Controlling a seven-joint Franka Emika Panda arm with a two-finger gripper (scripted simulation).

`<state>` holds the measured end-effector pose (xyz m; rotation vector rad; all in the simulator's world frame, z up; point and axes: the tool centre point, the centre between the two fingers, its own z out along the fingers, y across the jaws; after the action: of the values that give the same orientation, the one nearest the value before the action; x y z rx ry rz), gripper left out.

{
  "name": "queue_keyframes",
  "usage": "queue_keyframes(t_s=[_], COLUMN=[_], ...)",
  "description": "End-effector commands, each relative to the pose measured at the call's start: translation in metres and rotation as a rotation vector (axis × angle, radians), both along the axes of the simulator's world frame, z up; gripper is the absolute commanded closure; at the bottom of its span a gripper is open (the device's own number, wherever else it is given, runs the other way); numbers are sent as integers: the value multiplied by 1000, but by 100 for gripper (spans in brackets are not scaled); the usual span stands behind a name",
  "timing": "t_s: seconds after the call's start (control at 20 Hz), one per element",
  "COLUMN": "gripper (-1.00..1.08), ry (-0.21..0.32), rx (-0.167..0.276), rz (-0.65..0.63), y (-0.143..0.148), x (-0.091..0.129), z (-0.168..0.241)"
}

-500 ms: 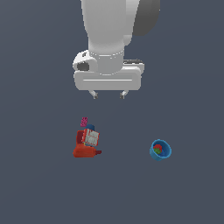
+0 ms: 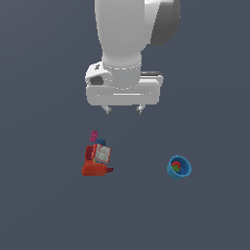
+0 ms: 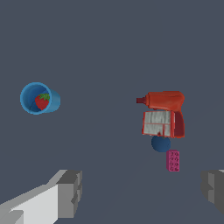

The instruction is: Pick up a designated object from a clutter of objects.

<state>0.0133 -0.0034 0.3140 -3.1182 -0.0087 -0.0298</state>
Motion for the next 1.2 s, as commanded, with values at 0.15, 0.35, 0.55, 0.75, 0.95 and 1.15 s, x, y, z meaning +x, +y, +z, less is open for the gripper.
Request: queue_keyframes(t_s=[0.15, 0.35, 0.55, 0.75, 0.95, 1.15], gripper=[-92, -92, -92, -92, -92, -92], ry=[-1, 0, 2, 4, 8, 13], rx=[0, 2, 4, 8, 10, 8], rz=[5, -6, -34, -79, -142, -223], y=[1, -2, -9, -22, -39, -62], x=[1, 2, 4, 5, 3, -3], z=[-2, -9, -25, -49, -83, -125])
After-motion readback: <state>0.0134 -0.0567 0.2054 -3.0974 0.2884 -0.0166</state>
